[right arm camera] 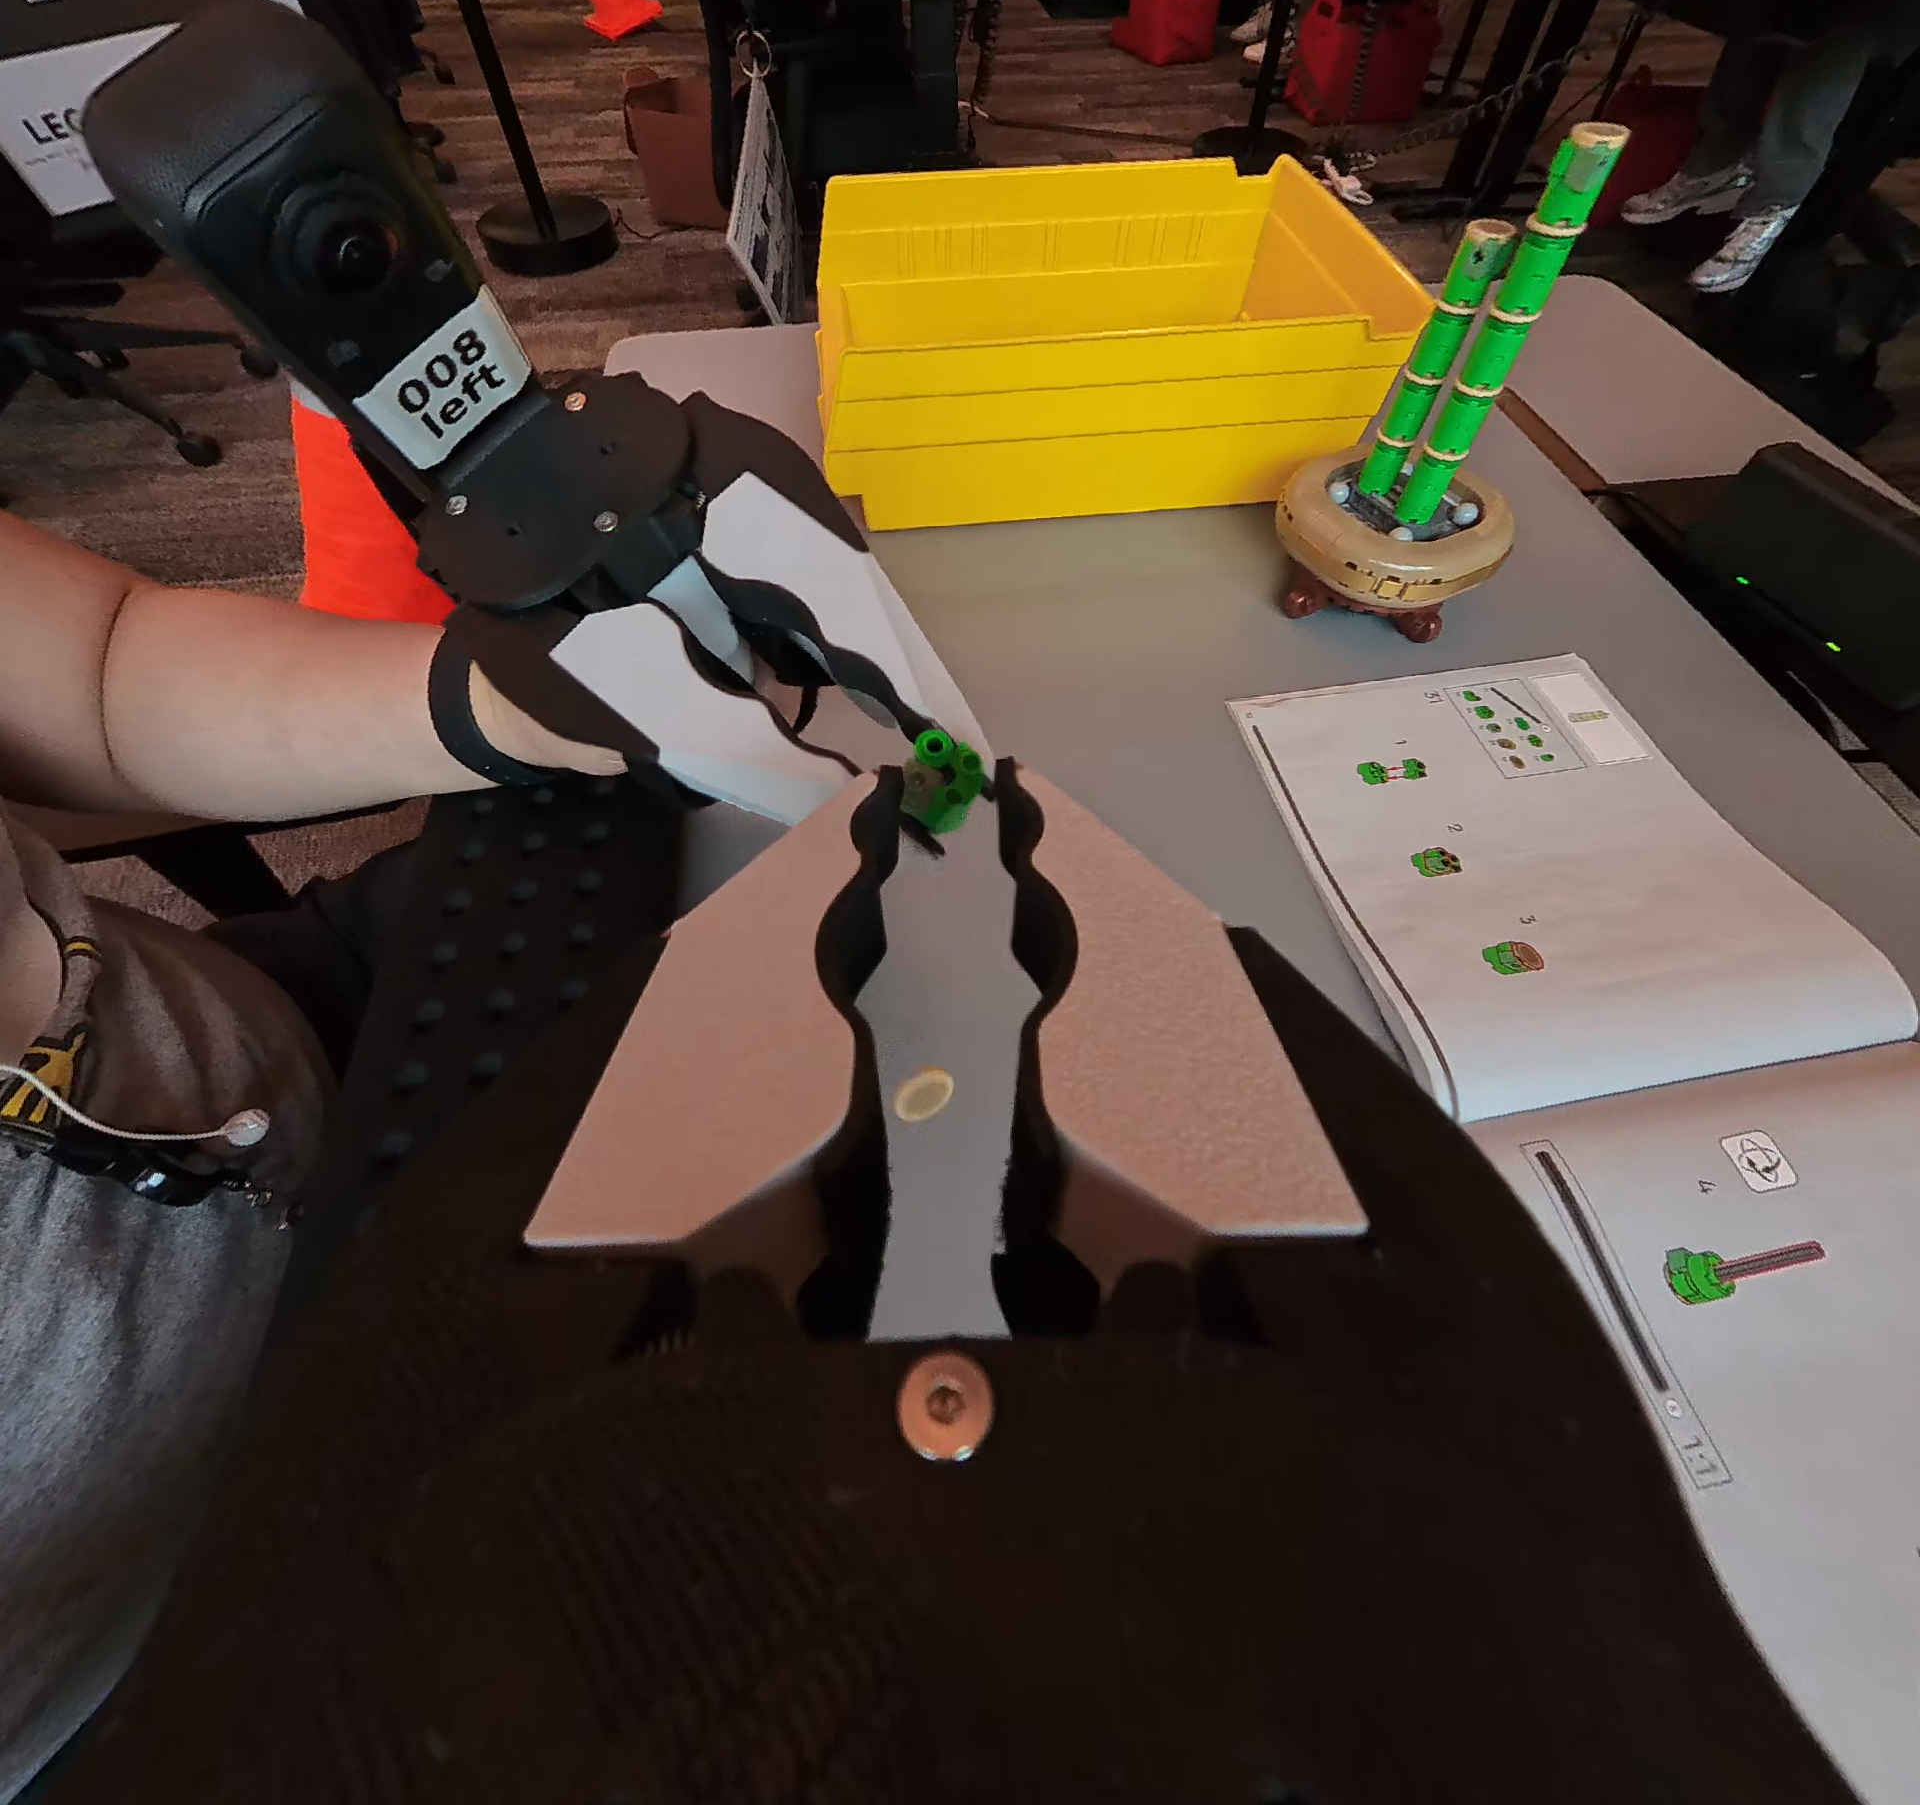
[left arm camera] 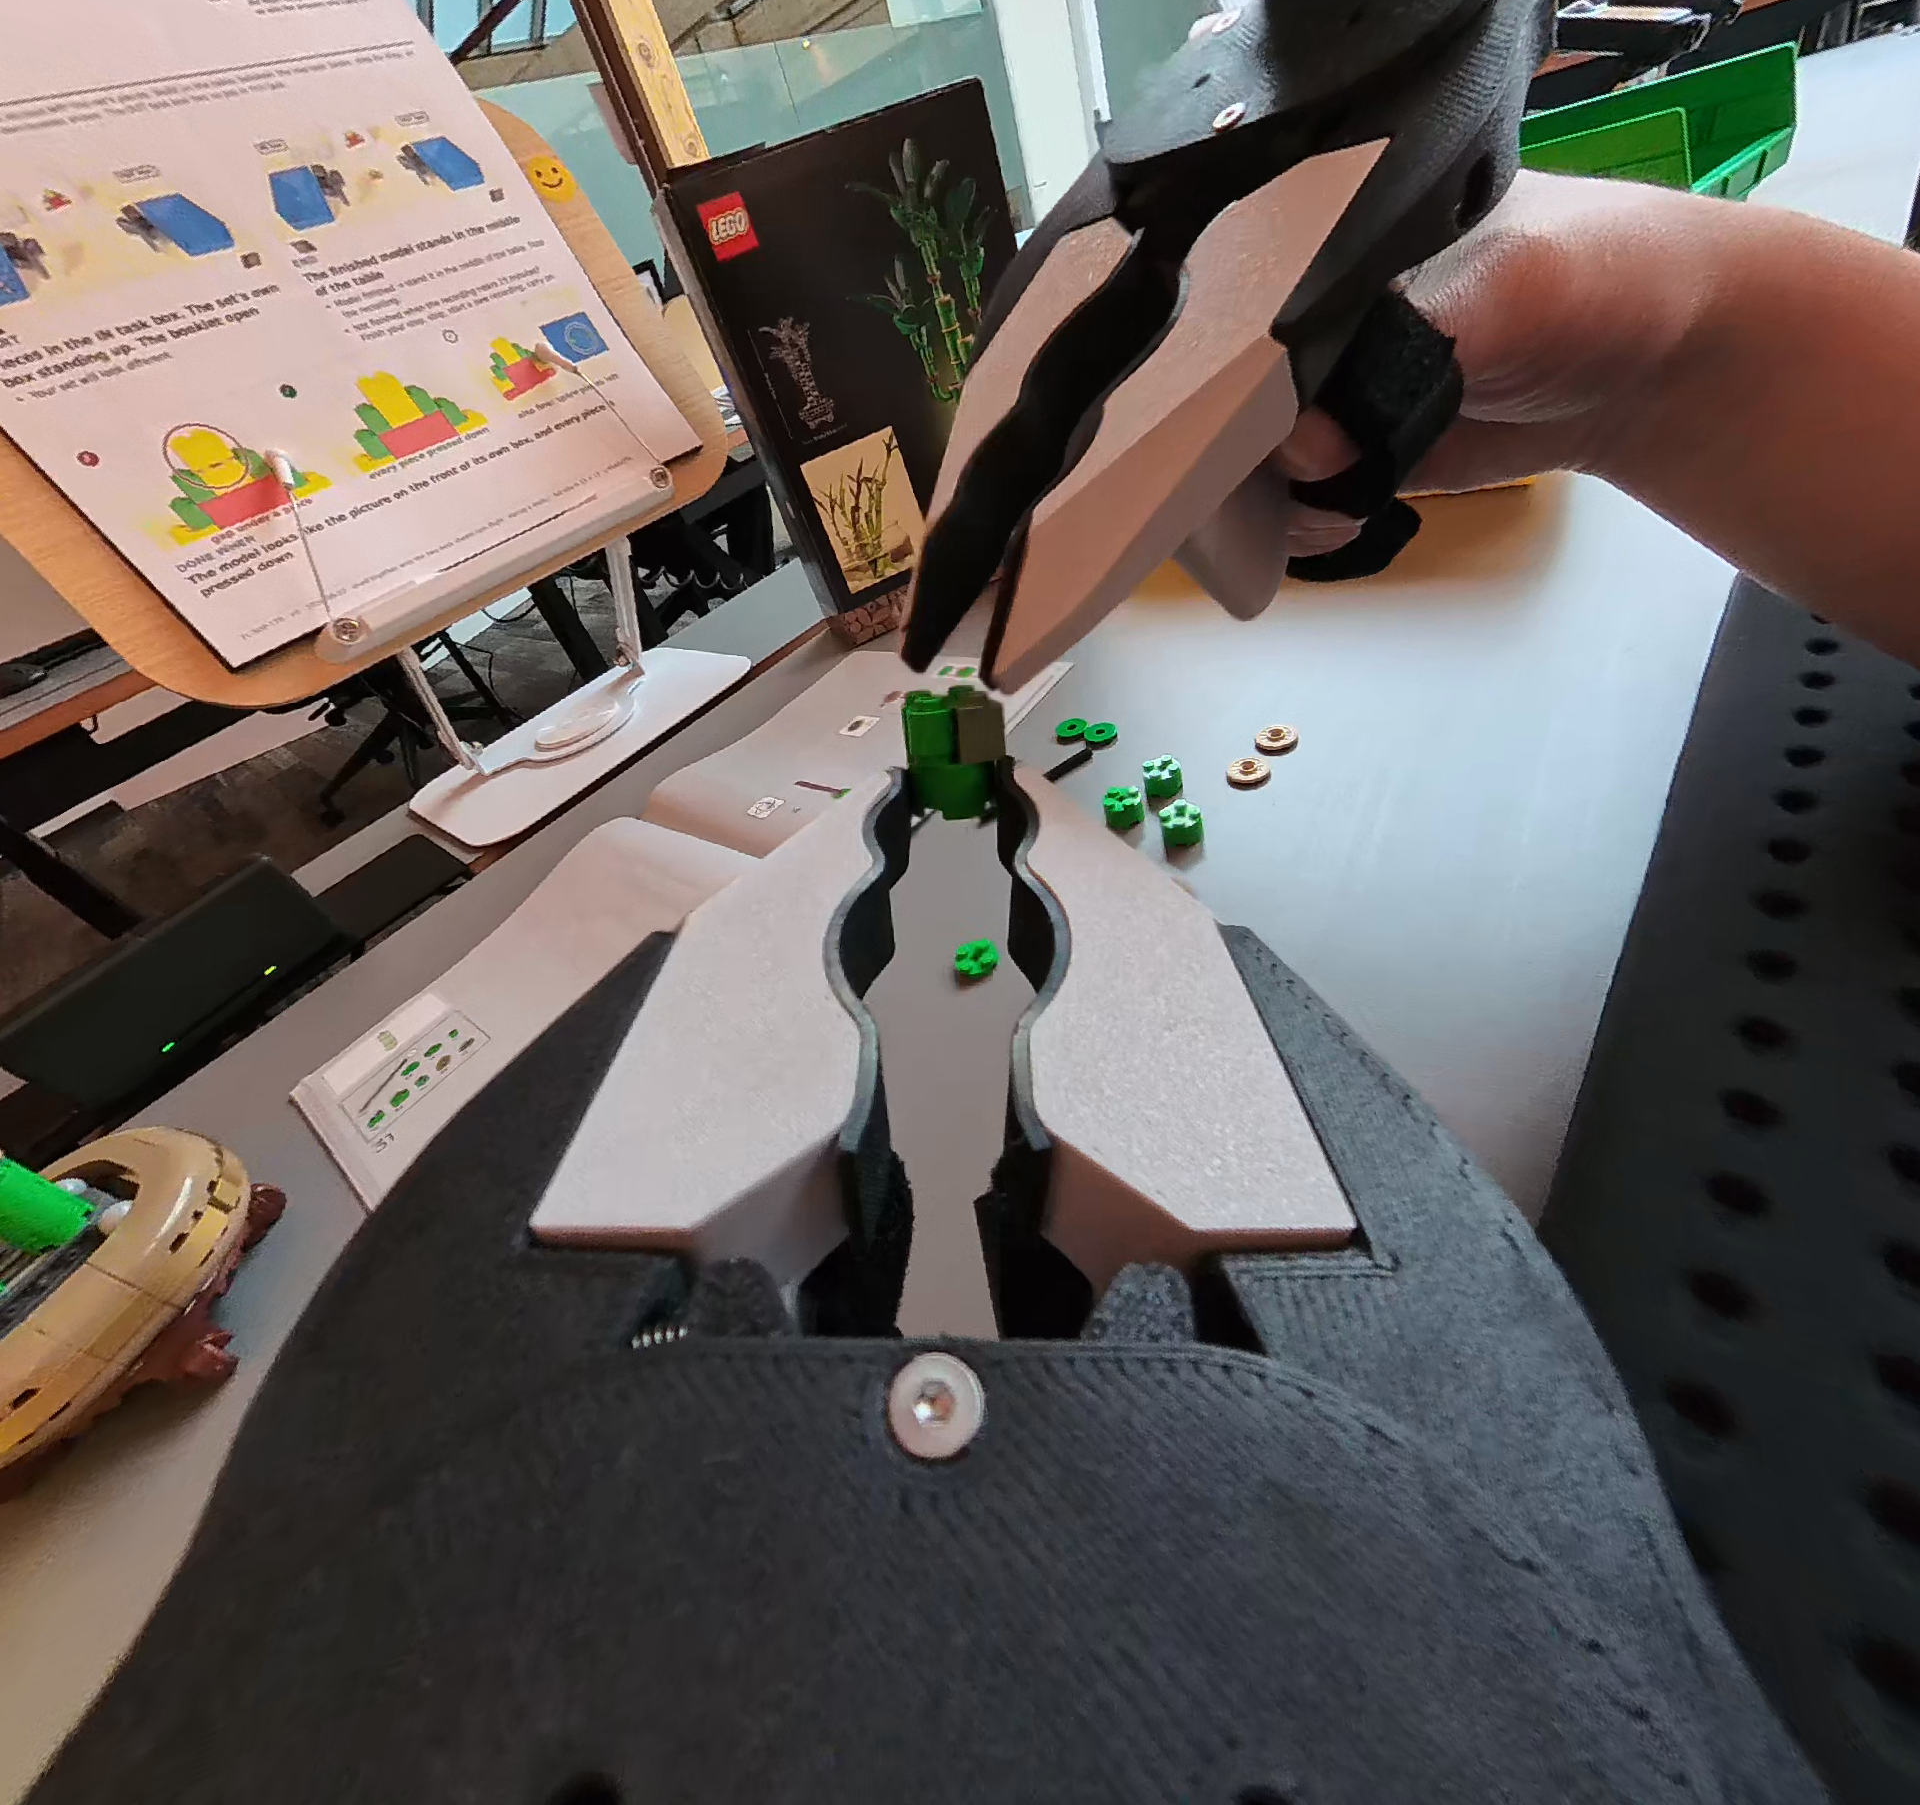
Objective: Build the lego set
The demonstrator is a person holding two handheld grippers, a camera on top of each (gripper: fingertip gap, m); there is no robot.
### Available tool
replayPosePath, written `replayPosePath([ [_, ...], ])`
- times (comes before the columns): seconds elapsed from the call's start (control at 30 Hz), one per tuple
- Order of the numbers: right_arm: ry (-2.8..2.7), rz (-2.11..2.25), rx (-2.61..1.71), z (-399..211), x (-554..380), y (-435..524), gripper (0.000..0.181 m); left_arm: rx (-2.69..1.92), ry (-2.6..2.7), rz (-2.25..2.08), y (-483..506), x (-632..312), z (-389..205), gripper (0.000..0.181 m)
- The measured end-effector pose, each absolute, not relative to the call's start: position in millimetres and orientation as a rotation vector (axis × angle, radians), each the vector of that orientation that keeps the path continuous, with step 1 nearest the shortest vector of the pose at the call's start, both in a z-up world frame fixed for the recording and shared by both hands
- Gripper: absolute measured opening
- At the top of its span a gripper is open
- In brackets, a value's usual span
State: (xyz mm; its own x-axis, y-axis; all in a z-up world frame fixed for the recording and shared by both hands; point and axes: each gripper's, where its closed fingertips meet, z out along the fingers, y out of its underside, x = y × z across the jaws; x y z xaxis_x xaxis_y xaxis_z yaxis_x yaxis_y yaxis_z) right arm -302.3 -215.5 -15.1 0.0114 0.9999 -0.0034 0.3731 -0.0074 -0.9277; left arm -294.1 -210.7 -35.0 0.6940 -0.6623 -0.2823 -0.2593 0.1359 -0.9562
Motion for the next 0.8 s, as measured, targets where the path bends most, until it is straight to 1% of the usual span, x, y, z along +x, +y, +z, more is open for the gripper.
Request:
replayPosePath([
  [0.1, -1.436, 0.949, -1.51, -17, -295, -203, 0.026, -1.464, 0.782, -0.35, -207, -301, -35, 0.015],
  [0.23, -1.413, 0.877, -1.569, -36, -271, -188, 0.026, -1.471, 0.726, -0.364, -204, -312, -31, 0.015],
  [0.43, -1.492, 0.863, -1.729, -96, -249, -199, 0.025, -1.47, 0.687, -0.378, -202, -318, -28, 0.015],
  [0.63, -1.661, 0.884, -1.733, -133, -285, -234, 0.024, -1.458, 0.628, -0.363, -198, -333, -21, 0.015],
  [0.8, -1.754, 0.864, -1.654, -143, -324, -249, 0.024, -1.442, 0.54, -0.351, -196, -355, -13, 0.014],
])
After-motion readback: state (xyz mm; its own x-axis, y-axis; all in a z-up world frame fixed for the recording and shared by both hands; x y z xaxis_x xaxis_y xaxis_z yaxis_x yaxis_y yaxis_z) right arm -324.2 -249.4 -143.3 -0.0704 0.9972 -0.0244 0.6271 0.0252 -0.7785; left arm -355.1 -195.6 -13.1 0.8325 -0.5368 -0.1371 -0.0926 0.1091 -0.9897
